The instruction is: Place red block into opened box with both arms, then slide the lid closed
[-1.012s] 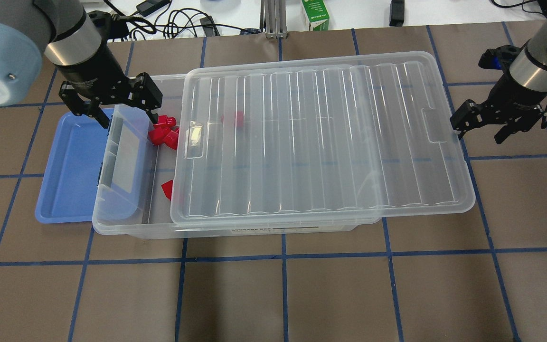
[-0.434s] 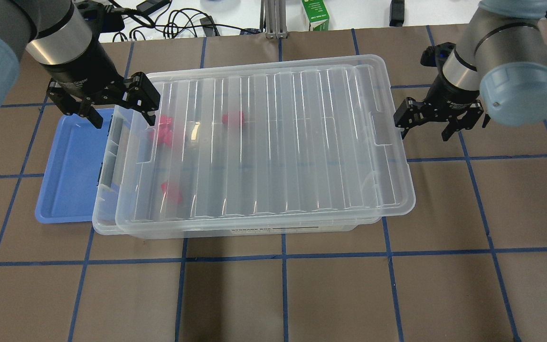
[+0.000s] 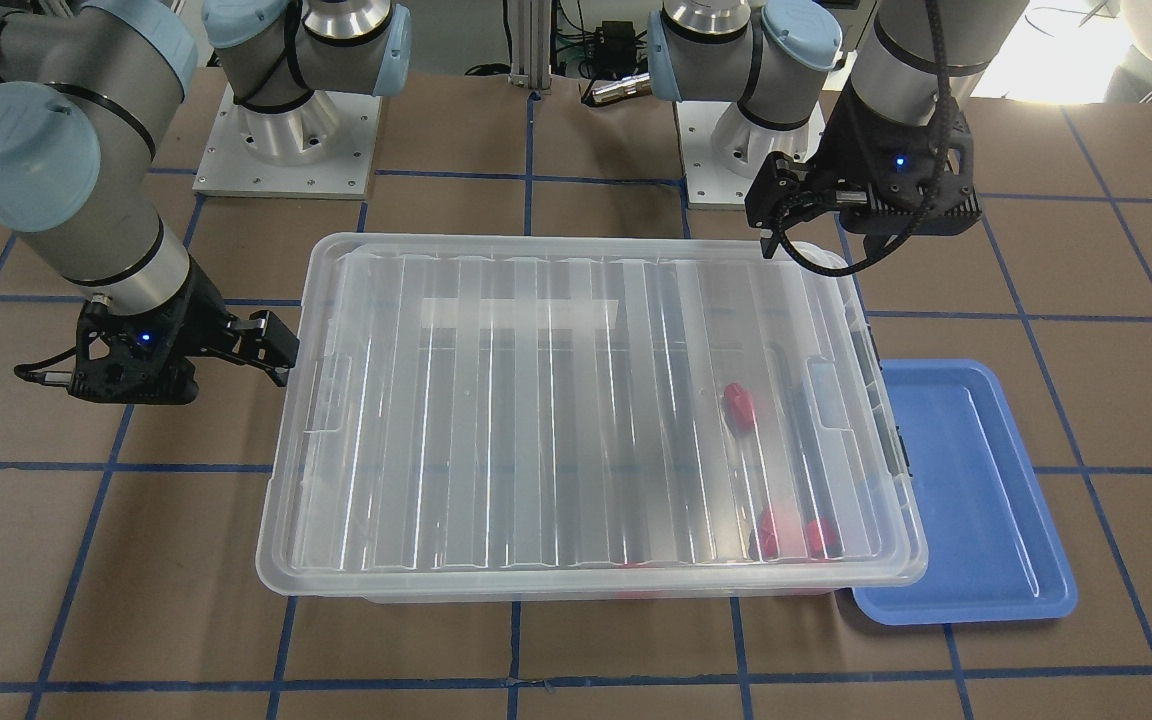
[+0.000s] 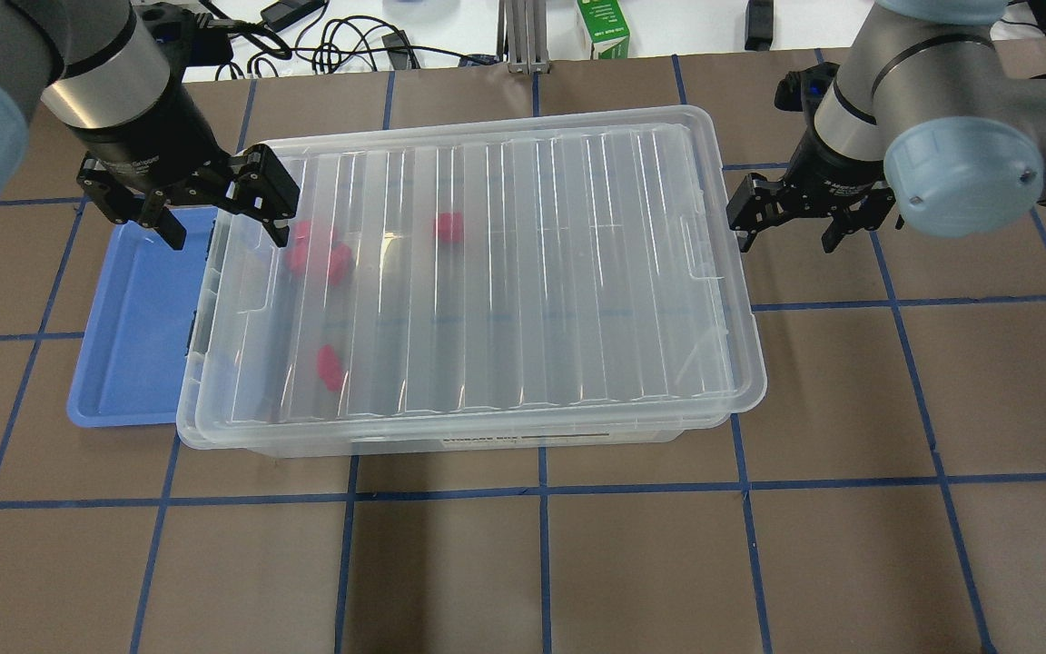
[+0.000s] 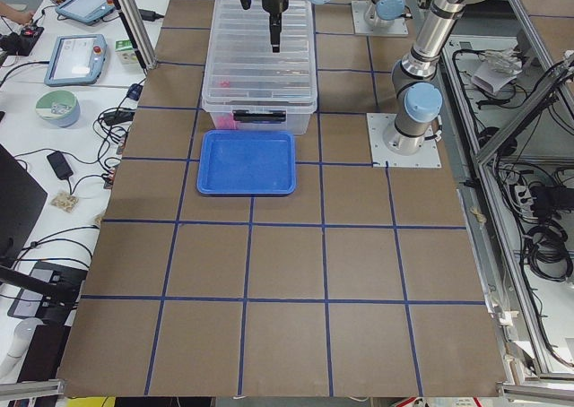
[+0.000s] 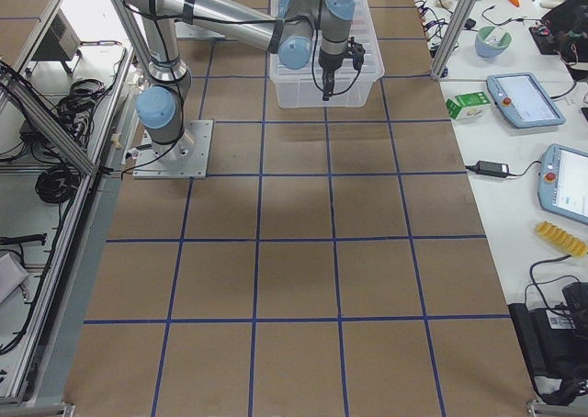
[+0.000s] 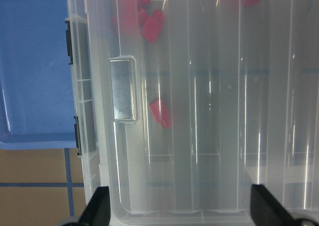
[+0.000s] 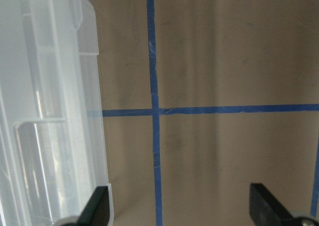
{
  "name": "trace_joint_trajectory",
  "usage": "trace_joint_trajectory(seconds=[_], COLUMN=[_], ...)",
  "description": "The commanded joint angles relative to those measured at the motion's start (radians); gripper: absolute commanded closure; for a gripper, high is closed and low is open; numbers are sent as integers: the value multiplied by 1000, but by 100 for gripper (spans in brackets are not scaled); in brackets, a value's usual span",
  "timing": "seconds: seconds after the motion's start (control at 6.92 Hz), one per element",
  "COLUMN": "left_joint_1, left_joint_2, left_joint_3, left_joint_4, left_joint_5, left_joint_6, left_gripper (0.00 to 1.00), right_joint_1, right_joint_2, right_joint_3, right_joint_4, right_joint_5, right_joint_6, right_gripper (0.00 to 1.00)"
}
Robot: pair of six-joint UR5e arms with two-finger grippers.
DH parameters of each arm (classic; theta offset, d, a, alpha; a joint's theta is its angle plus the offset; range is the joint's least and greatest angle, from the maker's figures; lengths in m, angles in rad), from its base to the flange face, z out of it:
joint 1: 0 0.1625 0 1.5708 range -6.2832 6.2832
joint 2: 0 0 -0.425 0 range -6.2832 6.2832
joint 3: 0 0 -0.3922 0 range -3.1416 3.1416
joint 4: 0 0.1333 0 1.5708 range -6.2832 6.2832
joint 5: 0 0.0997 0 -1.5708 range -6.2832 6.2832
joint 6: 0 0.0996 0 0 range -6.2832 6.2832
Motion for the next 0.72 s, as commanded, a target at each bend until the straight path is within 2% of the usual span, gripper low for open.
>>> trace_joint_trajectory(seconds=[0.0, 0.29, 0.43, 0.58], left_joint_1=[1, 9, 8, 8], left_joint_2=[-25, -38, -42, -45], left_joint_3=[43, 80, 79, 80], left_joint_4=[-22, -30, -31, -49], left_joint_5=[5, -4, -6, -6], left_joint_6=[0, -1, -1, -1], left_gripper=[0, 0, 0, 0], right_joint_1=[12, 107, 133, 144], right_joint_2=[-68, -93, -90, -80], right_joint_3=[-146, -307, -349, -331], right_joint_4=[169, 364, 402, 399], right_joint_5=[-2, -25, -25, -31], right_joint_6=[22, 149, 156, 155], right_gripper=[0, 0, 0, 0])
